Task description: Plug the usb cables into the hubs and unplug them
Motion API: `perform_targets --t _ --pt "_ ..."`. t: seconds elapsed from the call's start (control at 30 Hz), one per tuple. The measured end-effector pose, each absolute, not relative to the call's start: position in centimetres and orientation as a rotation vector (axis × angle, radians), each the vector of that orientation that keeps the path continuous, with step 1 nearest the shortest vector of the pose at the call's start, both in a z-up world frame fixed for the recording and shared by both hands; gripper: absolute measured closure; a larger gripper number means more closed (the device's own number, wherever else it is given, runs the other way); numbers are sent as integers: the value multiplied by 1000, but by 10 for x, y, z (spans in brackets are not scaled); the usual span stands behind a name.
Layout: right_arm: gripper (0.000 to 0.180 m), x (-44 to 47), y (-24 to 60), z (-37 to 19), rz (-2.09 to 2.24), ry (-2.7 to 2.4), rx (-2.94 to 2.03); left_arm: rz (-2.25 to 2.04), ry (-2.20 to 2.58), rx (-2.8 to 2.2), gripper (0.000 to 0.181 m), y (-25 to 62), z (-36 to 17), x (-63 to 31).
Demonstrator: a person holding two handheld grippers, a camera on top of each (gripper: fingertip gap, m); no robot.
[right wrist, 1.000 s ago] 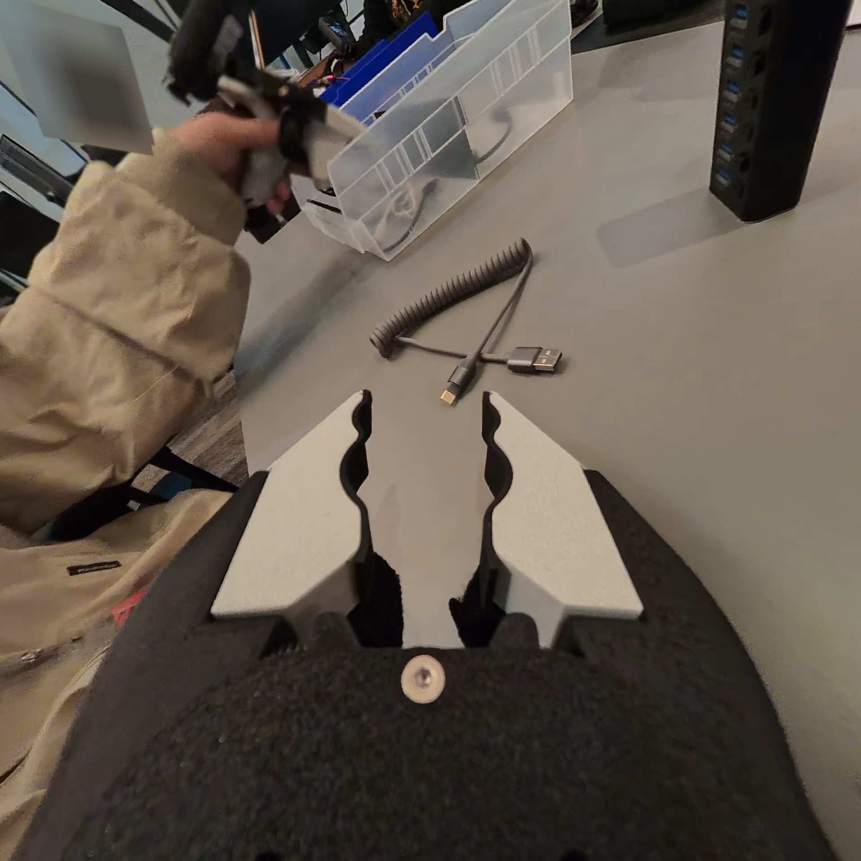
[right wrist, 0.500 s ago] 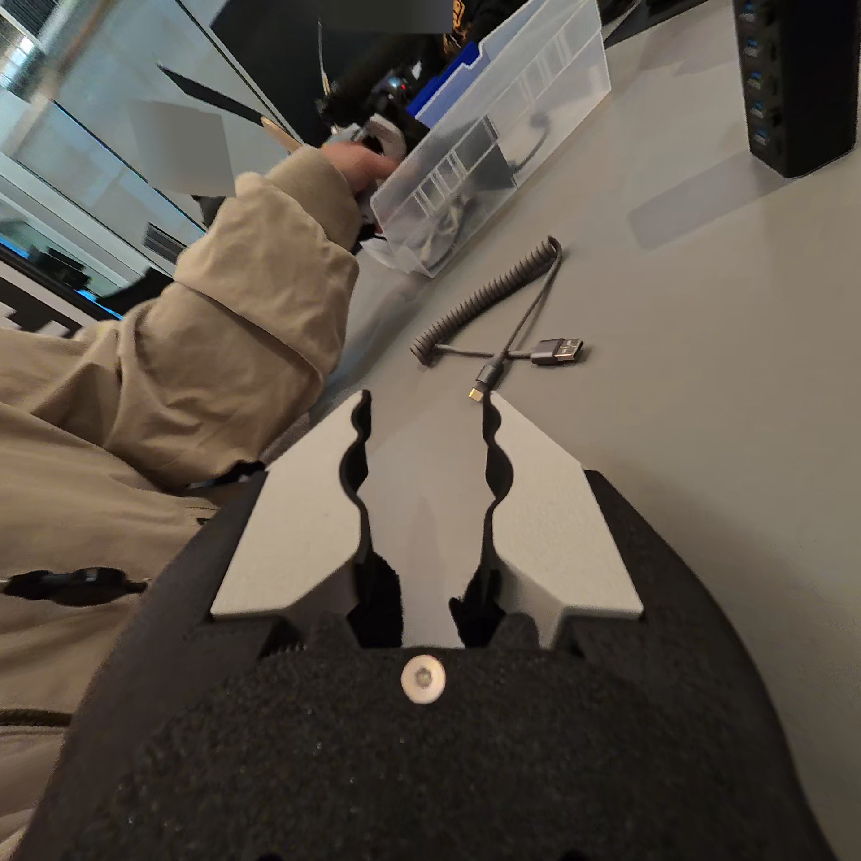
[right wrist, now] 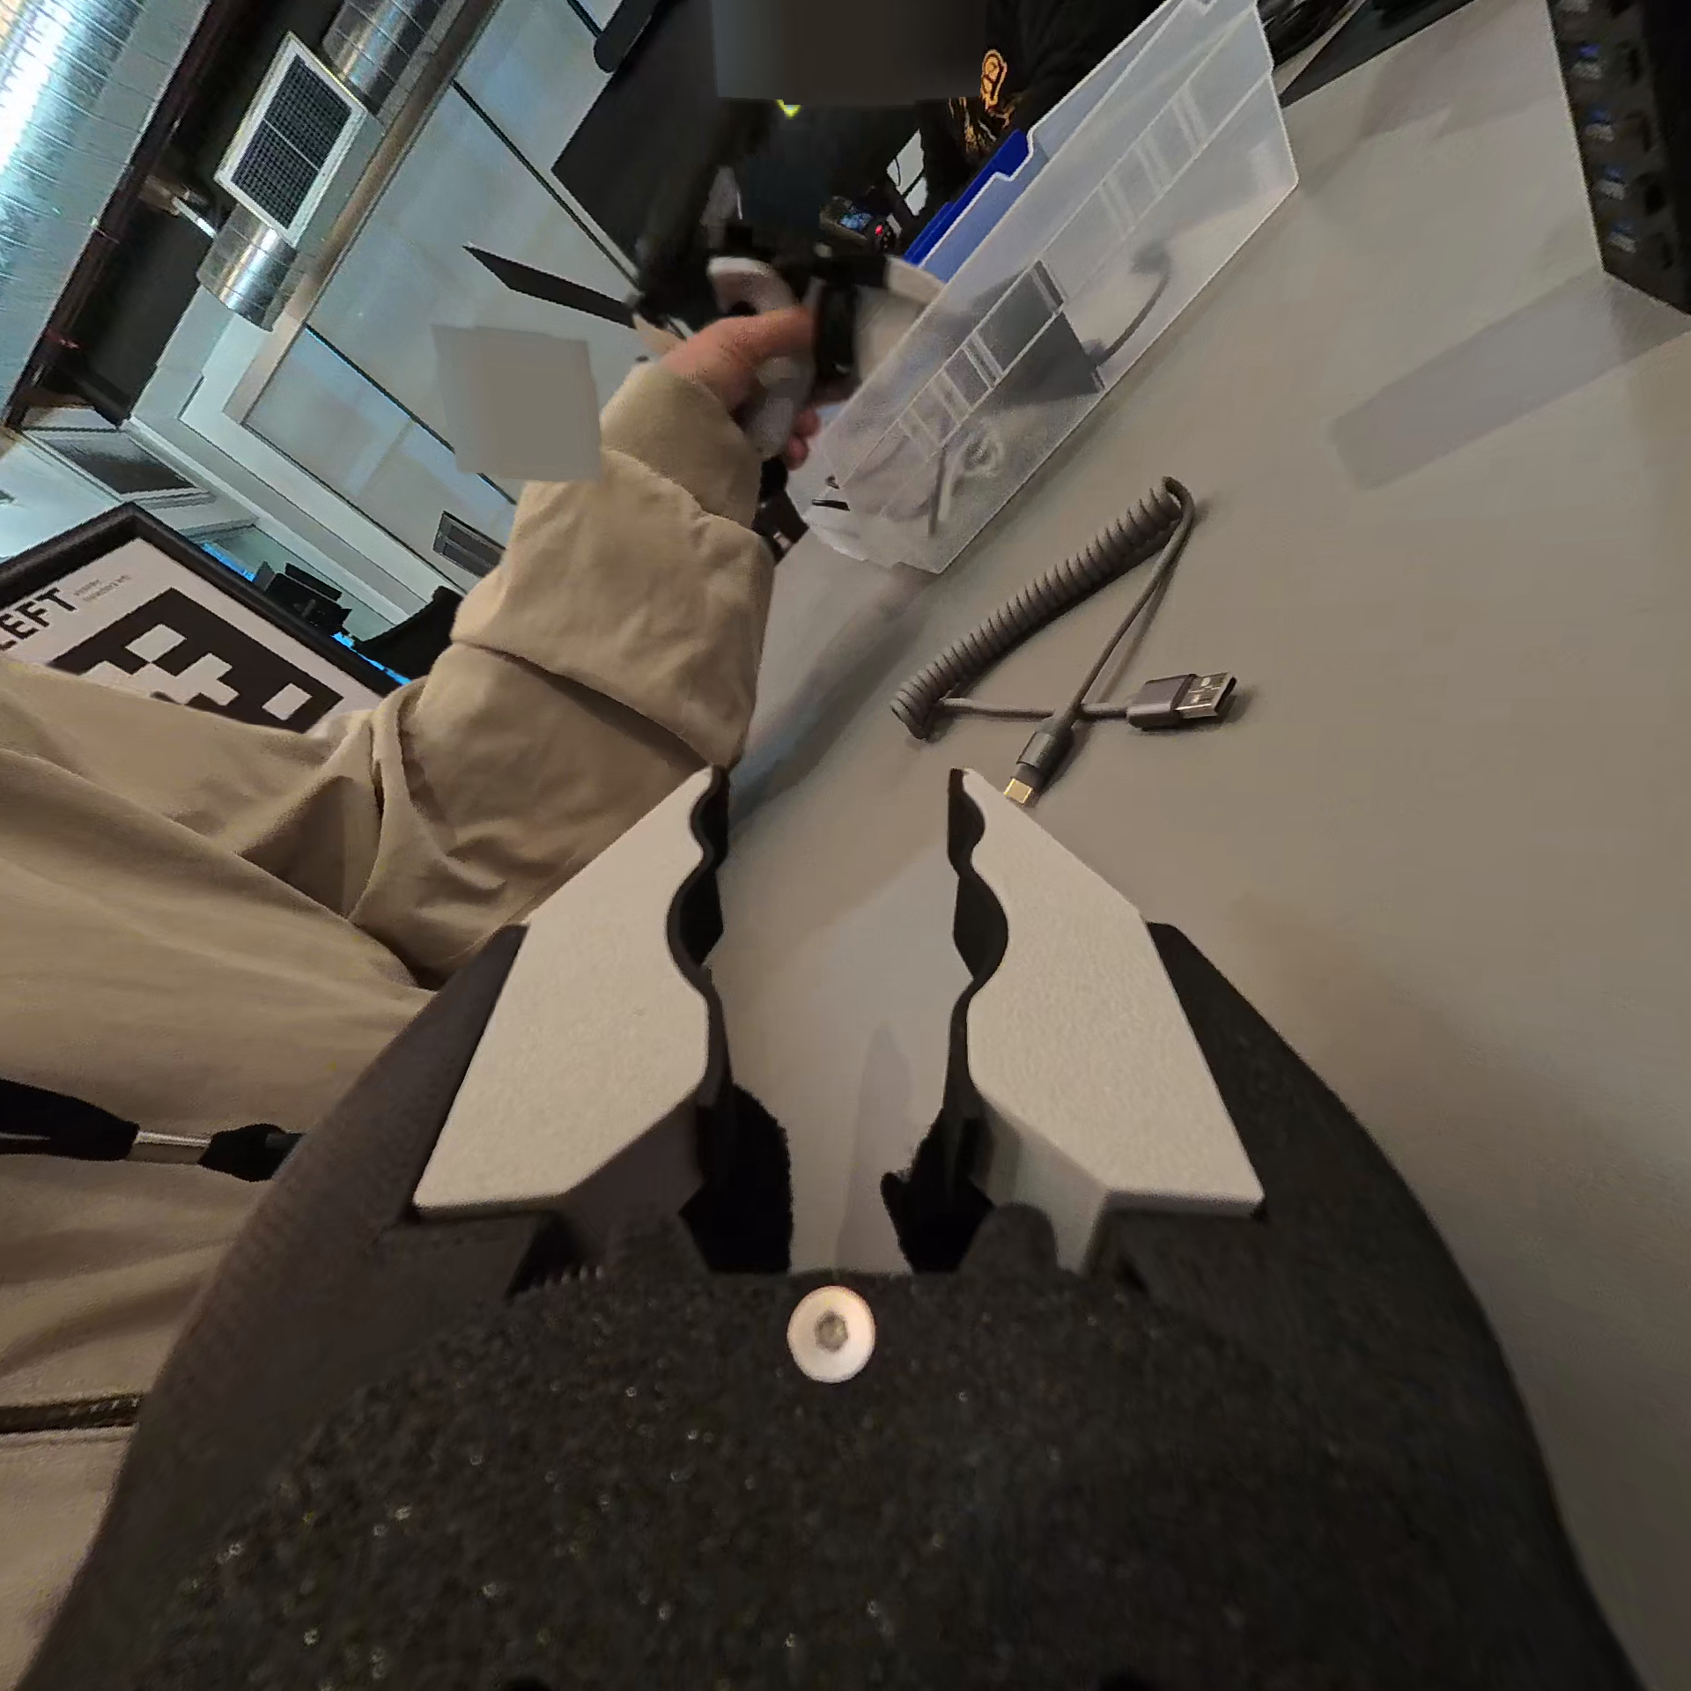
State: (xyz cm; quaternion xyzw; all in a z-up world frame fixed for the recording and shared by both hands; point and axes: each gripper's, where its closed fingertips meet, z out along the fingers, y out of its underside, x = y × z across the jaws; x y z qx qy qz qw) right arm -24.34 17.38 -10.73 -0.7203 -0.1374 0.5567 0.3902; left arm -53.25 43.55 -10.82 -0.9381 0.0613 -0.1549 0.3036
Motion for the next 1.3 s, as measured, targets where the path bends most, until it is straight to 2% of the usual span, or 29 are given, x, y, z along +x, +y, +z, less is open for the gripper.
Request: perform_targets --t 0.33,0.5,0.63,0.8,0.93,1.03,1.1,1.23,1.3 --pt "132 -244 179 -112 1322 -367 -1855 -608 251 -1669 166 411 119 -544" --pt "133 -244 180 -110 1267 -395 -1839 -614 472 -1553 166 371 177 -514" --pt "132 -246 182 -104 1193 -443 -1807 -636 796 -1505 166 311 159 -447" --pt "133 -251 183 -80 1086 -487 -1729 -641 1049 -1433 166 235 65 -375" --pt "135 -282 169 -49 1095 -649 -1623 -820 1180 -1397 166 186 -3 -335" --pt "140 -306 152 -28 1209 -774 -1501 -858 1228 -1310 166 170 -23 -320" --pt "140 -316 150 -33 1238 -799 -1503 -947 1202 -1302 166 163 -25 -313" --pt "151 -326 149 -54 1189 -754 -1515 -929 1195 -1300 166 159 -32 -304" --pt "177 -321 160 -67 1050 -716 -1569 -913 1199 -1311 164 158 -36 -300"
